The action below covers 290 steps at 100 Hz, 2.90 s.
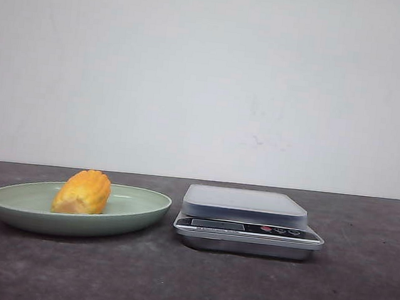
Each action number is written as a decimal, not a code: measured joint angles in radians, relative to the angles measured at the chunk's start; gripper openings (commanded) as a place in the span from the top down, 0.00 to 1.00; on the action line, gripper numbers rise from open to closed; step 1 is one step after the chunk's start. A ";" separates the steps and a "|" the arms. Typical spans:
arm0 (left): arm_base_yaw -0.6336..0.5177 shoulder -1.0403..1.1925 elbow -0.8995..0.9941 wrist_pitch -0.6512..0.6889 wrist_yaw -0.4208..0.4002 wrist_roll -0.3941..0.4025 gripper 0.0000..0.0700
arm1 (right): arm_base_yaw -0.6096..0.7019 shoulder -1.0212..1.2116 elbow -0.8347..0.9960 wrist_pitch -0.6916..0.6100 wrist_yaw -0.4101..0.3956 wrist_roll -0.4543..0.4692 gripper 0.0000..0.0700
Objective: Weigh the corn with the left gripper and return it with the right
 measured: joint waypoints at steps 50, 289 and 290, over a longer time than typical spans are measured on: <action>0.000 0.000 0.000 0.000 0.000 0.000 1.00 | 0.000 0.000 0.000 0.000 0.000 0.000 1.00; 0.010 0.002 0.090 -0.036 0.208 -0.339 0.99 | 0.000 0.000 0.035 0.191 -0.117 0.466 1.00; 0.010 0.002 0.101 -0.036 0.217 -0.352 0.99 | 0.000 0.000 0.042 0.192 -0.127 0.475 1.00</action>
